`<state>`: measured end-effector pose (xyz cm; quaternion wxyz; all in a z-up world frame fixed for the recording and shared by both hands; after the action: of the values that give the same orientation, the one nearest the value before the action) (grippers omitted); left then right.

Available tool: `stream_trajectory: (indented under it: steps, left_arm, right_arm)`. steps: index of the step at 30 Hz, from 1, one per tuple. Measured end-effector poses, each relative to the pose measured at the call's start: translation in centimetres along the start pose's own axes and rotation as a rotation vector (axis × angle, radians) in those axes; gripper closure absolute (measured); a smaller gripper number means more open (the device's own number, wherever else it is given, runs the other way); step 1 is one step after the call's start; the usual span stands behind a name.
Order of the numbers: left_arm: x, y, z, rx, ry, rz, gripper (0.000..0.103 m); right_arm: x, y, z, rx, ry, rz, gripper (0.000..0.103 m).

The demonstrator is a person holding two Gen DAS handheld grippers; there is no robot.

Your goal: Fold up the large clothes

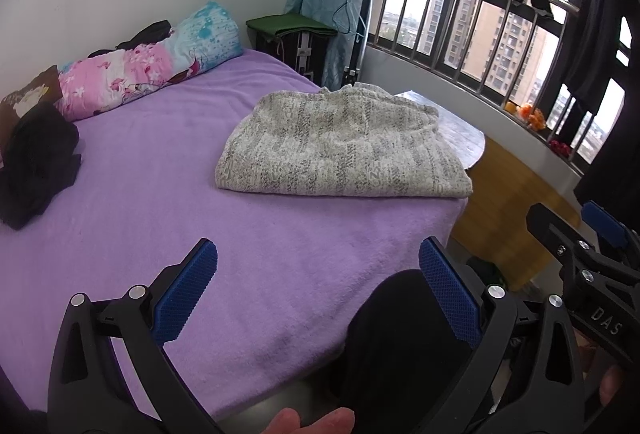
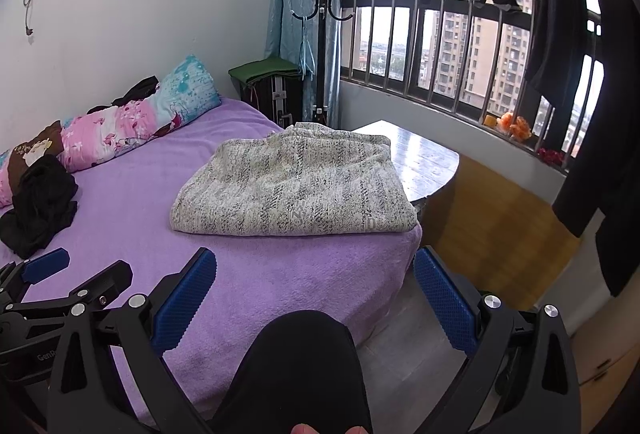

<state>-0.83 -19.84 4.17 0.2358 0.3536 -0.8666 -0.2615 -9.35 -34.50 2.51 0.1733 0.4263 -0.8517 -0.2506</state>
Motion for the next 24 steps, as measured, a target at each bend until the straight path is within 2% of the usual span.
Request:
stream_trajectory:
  steps: [24]
  left_arm:
    - [-0.05,-0.14,0.37,0.0,-0.006,-0.005,0.006]
  right_arm:
    - [-0.29,0.18,0.1,-0.001,-0.006,0.001,0.006]
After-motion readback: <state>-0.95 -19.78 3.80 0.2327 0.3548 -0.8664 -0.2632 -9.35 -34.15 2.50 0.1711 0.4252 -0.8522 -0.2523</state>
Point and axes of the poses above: each gripper's, at about its wrist camera, not at the fingertips, and y roughly against the way its jaws point, x to its right, z to its underside, the point moved 4 cm from there along -y, roughly the way its jaws point, and after that the axes turned 7 degrees about z, right-handed, at the moved point
